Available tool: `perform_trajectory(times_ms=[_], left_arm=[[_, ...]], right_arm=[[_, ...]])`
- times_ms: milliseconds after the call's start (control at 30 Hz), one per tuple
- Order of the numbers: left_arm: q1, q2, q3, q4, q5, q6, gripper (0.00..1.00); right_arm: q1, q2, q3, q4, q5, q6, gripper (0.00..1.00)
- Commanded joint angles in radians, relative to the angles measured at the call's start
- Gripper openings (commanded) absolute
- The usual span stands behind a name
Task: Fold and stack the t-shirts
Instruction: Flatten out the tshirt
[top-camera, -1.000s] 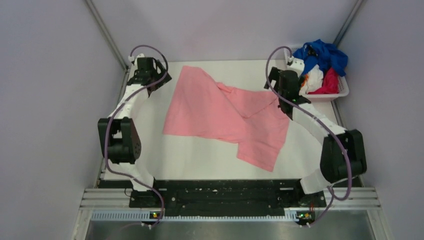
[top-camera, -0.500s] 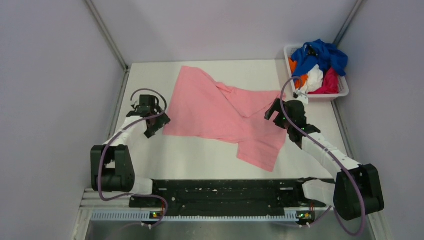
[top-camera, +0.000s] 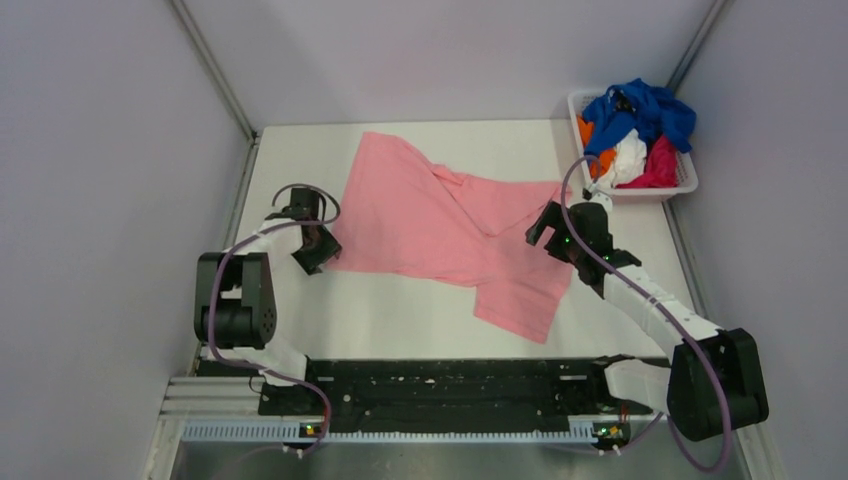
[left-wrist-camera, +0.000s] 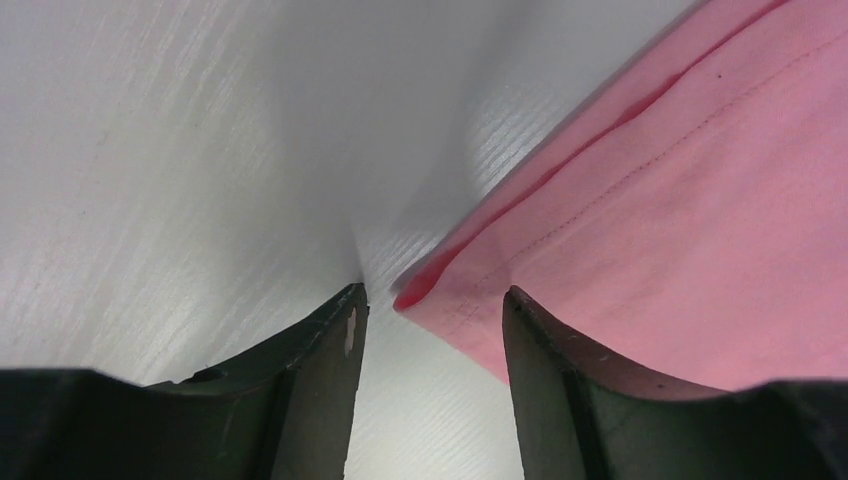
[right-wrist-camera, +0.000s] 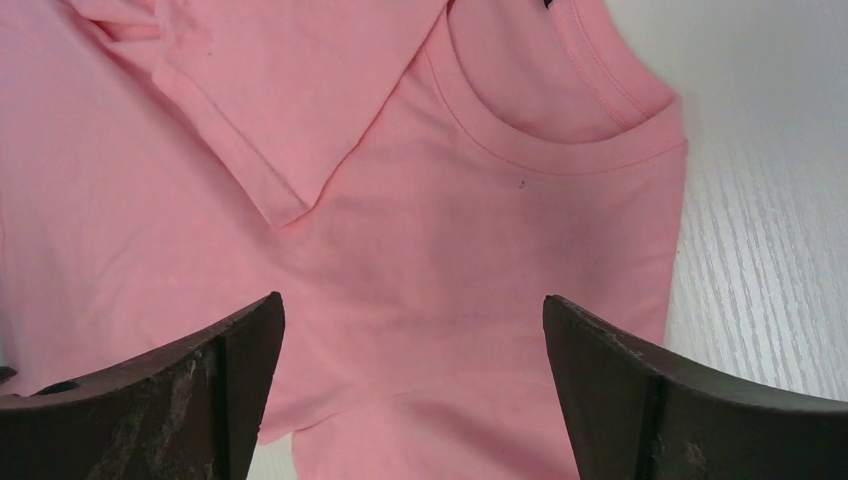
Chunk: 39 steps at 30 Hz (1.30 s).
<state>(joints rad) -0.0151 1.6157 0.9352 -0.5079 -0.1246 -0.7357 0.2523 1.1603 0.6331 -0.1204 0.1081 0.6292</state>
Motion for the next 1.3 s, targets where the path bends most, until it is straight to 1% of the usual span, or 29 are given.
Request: perform_trajectory(times_ms=[0, 67, 100, 333, 467, 533, 567, 600, 633, 667, 767, 867, 933, 1100, 1200, 1267], left_arm=[[-0.005, 0.037, 0.026, -0.013, -0.014, -0.016, 0.54], [-0.007, 0.053, 0.029, -0.016, -0.008, -0.013, 0.45], [-0.013, 0.055, 0.031, -0.022, -0.008, -0.014, 0.44], [-0.049, 0.078, 0.058, -0.079, -0.097, -0.017, 0.43], [-0.063, 0.110, 0.073, -0.088, -0.104, -0.018, 0.30], [-0.074, 0.126, 0.087, -0.093, -0.110, -0.016, 0.28], [-0.078, 0.132, 0.095, -0.097, -0.114, -0.015, 0.24], [-0.085, 0.137, 0.104, -0.103, -0.116, -0.014, 0.17], [-0.088, 0.139, 0.109, -0.105, -0.117, -0.011, 0.05], [-0.091, 0.138, 0.112, -0.109, -0.117, -0.010, 0.00], [-0.101, 0.110, 0.104, -0.107, -0.137, -0.002, 0.00], [-0.103, 0.063, 0.083, -0.101, -0.149, 0.002, 0.00], [-0.103, 0.024, 0.061, -0.085, -0.147, 0.004, 0.00], [-0.104, -0.048, 0.000, -0.063, -0.149, -0.014, 0.00], [-0.105, -0.076, -0.013, -0.062, -0.149, -0.018, 0.00], [-0.105, -0.085, -0.017, -0.063, -0.148, -0.019, 0.00]], right_arm=[[-0.003, -0.043, -0.003, 0.005, 0.023, -0.012, 0.98], [-0.003, -0.048, -0.004, 0.002, 0.038, -0.013, 0.98], [-0.002, -0.051, -0.004, -0.001, 0.044, -0.013, 0.98], [-0.003, -0.058, -0.009, -0.015, 0.059, -0.013, 0.98], [-0.003, -0.072, -0.014, -0.018, 0.068, -0.016, 0.98], [-0.002, -0.080, -0.016, -0.025, 0.075, -0.019, 0.98], [-0.003, -0.084, -0.017, -0.030, 0.079, -0.019, 0.98], [-0.003, -0.089, -0.019, -0.033, 0.084, -0.021, 0.98], [-0.002, -0.093, -0.020, -0.037, 0.089, -0.022, 0.98], [-0.002, -0.097, -0.022, -0.042, 0.092, -0.022, 0.98], [-0.002, -0.109, -0.022, -0.072, 0.080, -0.026, 0.96], [0.028, -0.104, 0.009, -0.161, 0.079, -0.015, 0.95], [0.115, -0.093, 0.033, -0.234, 0.133, -0.004, 0.94], [0.297, -0.050, 0.083, -0.482, 0.186, 0.009, 0.92], [0.410, -0.041, 0.077, -0.622, 0.205, 0.086, 0.90], [0.458, -0.040, 0.066, -0.675, 0.191, 0.136, 0.85]])
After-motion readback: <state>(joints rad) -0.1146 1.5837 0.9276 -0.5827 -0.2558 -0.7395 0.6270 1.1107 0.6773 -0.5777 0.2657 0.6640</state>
